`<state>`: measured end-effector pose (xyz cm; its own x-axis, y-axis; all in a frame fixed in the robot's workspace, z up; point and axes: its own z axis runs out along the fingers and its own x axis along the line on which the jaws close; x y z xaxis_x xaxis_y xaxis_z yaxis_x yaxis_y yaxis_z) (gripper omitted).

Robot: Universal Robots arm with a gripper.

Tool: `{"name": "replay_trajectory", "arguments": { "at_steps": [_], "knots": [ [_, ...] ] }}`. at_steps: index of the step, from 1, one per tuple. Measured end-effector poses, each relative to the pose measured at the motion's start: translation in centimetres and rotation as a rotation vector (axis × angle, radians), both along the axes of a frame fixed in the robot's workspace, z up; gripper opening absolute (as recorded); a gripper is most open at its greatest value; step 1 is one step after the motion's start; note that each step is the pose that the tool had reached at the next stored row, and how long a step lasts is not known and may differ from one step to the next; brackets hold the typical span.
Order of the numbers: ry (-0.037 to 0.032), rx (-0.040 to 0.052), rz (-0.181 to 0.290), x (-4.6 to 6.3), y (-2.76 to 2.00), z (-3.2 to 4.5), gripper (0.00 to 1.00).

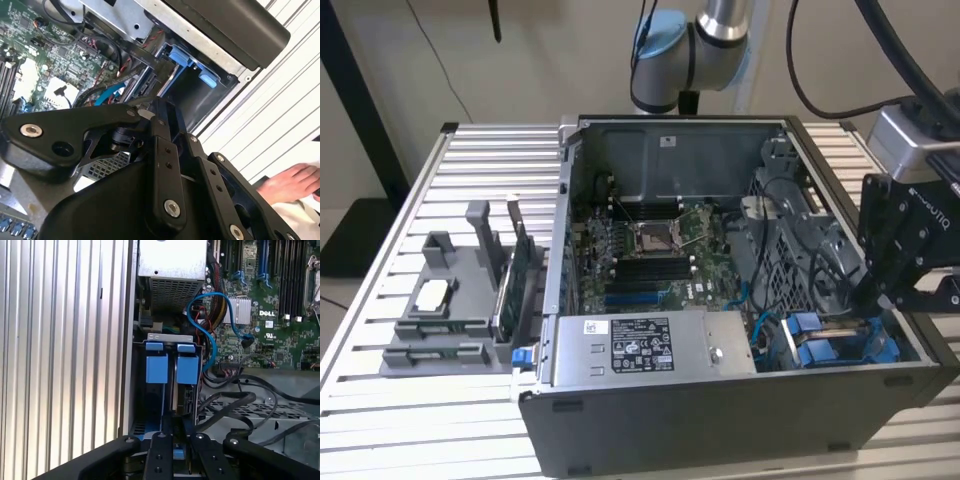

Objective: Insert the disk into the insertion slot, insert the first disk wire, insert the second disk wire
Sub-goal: 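Insert the first disk wire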

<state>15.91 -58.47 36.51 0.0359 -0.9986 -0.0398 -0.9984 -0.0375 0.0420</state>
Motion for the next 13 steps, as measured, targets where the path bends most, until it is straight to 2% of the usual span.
{"name": "replay_trajectory", "arguments": {
  "at_steps": [2, 13],
  "knots": [
    [0.0001, 0.0130, 0.000, 0.00, 0.00, -0.03, 0.19],
    [0.0000, 0.0132, 0.000, 0.00, 0.00, -0.04, 0.19]
  ]
}}
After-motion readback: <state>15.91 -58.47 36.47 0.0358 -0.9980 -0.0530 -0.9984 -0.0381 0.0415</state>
